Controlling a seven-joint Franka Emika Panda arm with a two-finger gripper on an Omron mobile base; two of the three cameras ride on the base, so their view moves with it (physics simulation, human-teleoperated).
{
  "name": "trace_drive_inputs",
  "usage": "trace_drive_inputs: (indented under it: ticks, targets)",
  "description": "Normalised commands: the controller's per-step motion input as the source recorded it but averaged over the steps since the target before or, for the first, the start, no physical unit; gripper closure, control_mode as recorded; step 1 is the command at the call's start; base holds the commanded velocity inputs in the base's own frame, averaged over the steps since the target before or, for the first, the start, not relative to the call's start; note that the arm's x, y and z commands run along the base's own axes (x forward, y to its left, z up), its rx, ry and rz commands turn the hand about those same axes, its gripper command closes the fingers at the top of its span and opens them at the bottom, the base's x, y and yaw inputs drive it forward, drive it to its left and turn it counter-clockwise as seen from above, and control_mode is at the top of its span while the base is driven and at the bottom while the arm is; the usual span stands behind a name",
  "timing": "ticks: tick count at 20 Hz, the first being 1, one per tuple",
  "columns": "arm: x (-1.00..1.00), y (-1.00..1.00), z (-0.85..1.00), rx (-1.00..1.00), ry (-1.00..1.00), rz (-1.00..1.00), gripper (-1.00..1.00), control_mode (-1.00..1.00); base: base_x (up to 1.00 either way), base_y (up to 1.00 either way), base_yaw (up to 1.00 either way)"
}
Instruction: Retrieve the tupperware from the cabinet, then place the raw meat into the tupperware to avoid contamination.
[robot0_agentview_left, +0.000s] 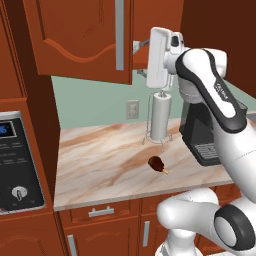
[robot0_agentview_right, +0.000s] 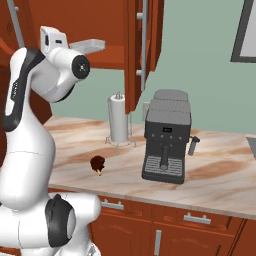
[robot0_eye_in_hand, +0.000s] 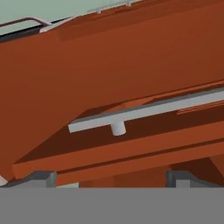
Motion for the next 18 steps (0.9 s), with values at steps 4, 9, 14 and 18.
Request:
trace_drive_inputs:
  ticks: [4,9,14,18]
  targets:
    - [0.17,-0.01,0.00,0.00,0.00,0.00,-1.00,-1.00,0.00,0.00,0.00]
    - [0.14,-0.03,0.00,0.00,0.00,0.00,-1.00,-1.00,0.00,0.00,0.00]
    - [0.02,0.03,0.00,0.00,0.00,0.00,-1.00,-1.00,0.00,0.00,0.00]
    - [0.05,0.13,0.00,0.00,0.00,0.01,-1.00,-1.00,0.00,0.00,0.00]
